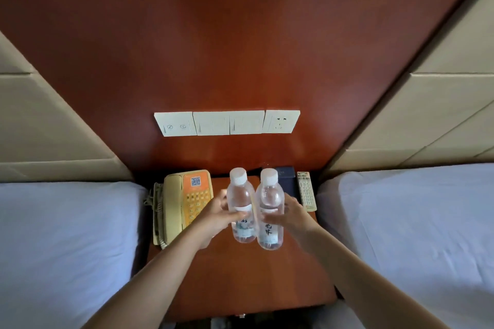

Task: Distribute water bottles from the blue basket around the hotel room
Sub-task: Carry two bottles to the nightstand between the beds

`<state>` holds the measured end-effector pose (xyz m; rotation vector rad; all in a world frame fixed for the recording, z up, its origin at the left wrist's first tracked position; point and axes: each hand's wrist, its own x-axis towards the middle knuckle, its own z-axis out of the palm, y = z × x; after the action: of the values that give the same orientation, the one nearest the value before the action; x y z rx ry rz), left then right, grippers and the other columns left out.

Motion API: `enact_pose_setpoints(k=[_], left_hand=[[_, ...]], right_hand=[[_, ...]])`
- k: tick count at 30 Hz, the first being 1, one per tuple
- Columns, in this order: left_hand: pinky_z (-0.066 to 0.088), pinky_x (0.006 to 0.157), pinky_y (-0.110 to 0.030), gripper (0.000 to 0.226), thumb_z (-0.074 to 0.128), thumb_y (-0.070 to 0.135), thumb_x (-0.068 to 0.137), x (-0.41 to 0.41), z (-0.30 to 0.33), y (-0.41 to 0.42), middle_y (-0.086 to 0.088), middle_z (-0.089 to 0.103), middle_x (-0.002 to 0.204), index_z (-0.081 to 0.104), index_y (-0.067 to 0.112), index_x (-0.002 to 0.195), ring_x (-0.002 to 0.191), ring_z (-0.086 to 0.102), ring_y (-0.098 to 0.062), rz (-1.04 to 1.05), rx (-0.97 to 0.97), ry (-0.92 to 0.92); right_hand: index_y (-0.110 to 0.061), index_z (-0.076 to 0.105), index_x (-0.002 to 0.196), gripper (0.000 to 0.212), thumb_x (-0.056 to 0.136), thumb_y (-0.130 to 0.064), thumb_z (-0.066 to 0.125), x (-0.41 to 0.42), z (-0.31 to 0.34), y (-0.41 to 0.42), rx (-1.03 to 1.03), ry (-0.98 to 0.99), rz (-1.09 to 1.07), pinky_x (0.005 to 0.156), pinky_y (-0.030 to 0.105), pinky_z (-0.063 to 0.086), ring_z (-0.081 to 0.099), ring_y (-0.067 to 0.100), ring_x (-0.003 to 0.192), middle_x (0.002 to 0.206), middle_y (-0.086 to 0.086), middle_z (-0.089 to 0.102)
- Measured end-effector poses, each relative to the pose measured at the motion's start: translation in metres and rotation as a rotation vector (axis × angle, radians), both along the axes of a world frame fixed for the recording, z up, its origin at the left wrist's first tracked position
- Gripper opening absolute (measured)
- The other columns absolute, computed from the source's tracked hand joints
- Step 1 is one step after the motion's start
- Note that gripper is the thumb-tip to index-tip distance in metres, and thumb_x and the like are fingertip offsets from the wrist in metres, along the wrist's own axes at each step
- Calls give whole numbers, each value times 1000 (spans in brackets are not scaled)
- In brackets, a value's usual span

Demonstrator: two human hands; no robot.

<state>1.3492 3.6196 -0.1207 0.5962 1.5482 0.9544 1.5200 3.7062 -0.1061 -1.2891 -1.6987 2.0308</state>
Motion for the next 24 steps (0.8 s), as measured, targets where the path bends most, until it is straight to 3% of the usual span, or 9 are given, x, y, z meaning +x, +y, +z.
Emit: enact_pose_setpoints(k=[2,5,8,12,14,18,21,24], left_hand=[[47,93,-30,56,73,14,82,-6,-13,16,17,58,111,44,23,129,115,55,-11,-3,-12,32],[44,82,-20,62,75,22,79,-12,-34,38,18,54,115,41,26,131,110,52,-5,-2,-37,88],[44,77,-15,68,78,23,77,-20,-62,59,16,53,119,39,26,132,114,53,-8,10,-61,119],[43,104,-36,78,80,23,75,-33,-106,81,8,46,138,33,28,137,130,45,-16,77,-94,147],[40,108,-38,80,81,18,73,-40,-125,89,8,43,141,32,30,136,132,42,-16,106,-95,153],[43,104,-38,76,81,21,73,-53,-153,96,10,45,128,29,41,124,122,45,-14,86,-119,243],[43,104,-40,76,82,21,71,-64,-164,103,7,48,127,31,38,125,121,47,-16,67,-111,250],[44,100,-35,73,81,19,73,-70,-166,110,9,49,119,33,34,125,118,48,-15,47,-92,279]], right_hand=[[-28,59,97,44,68,-2,79,-9,-14,14,41,-65,-50,85,35,53,63,20,96,99,2,66],[-32,55,90,47,68,2,78,-19,-39,34,61,-95,-65,72,22,50,63,10,86,90,-7,65],[-28,56,100,51,65,0,79,-28,-76,55,21,-124,-87,75,25,50,64,18,95,100,-1,66],[-32,50,113,63,62,-10,78,-46,-127,75,46,-183,-82,83,31,52,60,15,105,113,-2,62],[-36,49,116,64,64,-12,78,-55,-149,79,94,-183,-84,90,33,52,59,13,108,116,-6,61],[-41,52,112,57,70,-11,76,-70,-178,79,155,-171,-87,93,32,52,59,8,107,115,-11,61],[-43,51,110,59,71,-4,74,-77,-190,87,168,-169,-97,89,26,50,59,8,107,112,-13,61],[-34,48,121,63,73,-3,73,-83,-195,98,161,-165,-70,83,17,49,56,7,109,116,-11,60]])
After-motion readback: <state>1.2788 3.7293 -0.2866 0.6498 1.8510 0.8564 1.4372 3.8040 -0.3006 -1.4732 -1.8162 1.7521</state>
